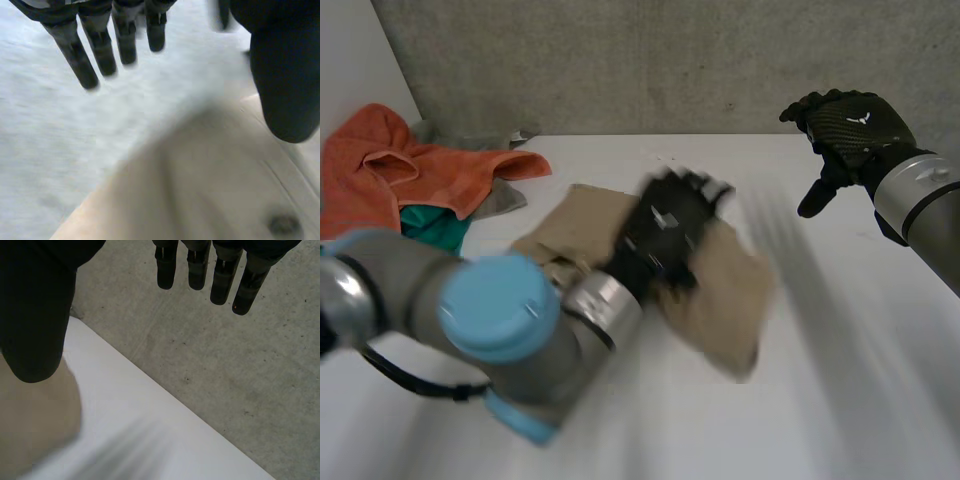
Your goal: Fold the laundry.
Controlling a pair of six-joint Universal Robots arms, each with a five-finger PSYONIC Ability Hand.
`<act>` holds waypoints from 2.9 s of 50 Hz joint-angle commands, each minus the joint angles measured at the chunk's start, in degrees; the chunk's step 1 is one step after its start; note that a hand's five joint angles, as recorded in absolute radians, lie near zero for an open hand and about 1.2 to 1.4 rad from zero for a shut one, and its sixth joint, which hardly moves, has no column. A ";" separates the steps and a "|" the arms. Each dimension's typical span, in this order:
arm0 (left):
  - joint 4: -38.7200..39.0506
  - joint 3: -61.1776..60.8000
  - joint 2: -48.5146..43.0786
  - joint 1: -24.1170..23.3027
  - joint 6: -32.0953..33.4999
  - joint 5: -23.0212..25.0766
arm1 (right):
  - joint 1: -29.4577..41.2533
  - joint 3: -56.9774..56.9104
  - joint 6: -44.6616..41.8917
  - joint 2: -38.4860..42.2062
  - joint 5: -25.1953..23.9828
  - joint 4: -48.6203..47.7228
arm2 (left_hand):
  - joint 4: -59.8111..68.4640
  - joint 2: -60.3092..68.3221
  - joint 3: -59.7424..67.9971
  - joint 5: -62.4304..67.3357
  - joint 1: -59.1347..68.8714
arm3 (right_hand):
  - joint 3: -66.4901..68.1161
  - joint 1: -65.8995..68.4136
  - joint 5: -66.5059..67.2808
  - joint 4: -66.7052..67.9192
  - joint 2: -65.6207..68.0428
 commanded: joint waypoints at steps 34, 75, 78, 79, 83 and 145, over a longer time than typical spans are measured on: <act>-21.46 3.53 -5.66 25.83 12.76 2.91 | 6.43 9.96 8.03 5.02 0.67 8.93 | 0.24 0.53 -0.18 1.13 4.43 | -2.36 -1.60 -3.31 -3.43 -2.75; -22.51 -1.57 28.64 16.60 10.21 -5.44 | 7.58 -0.93 -12.98 -9.48 7.18 10.41 | 64.49 64.77 64.06 65.37 68.67 | 67.64 68.40 66.69 66.57 67.25; -22.34 -0.87 23.27 16.69 10.39 -5.35 | 7.41 -1.63 -13.42 -4.22 6.82 9.71 | 64.49 64.77 64.06 65.37 68.67 | 67.64 68.40 66.69 66.57 67.25; -22.34 0.01 19.42 16.78 10.48 -5.44 | 7.41 -2.16 -13.50 -2.03 6.91 9.36 | 64.49 64.77 64.06 65.37 68.67 | 67.64 68.40 66.69 66.57 67.25; -22.16 4.83 8.79 16.78 10.57 -5.79 | 8.37 -5.41 -13.95 6.42 7.26 7.07 | 43.12 43.41 42.70 44.01 47.31 | 67.64 68.40 66.69 66.57 67.25; -16.19 -17.74 7.53 19.24 9.33 -5.26 | 1.61 19.02 -18.78 12.23 -2.49 -9.45 | 12.02 12.31 11.60 12.91 16.21 | 7.98 8.74 7.03 6.91 7.59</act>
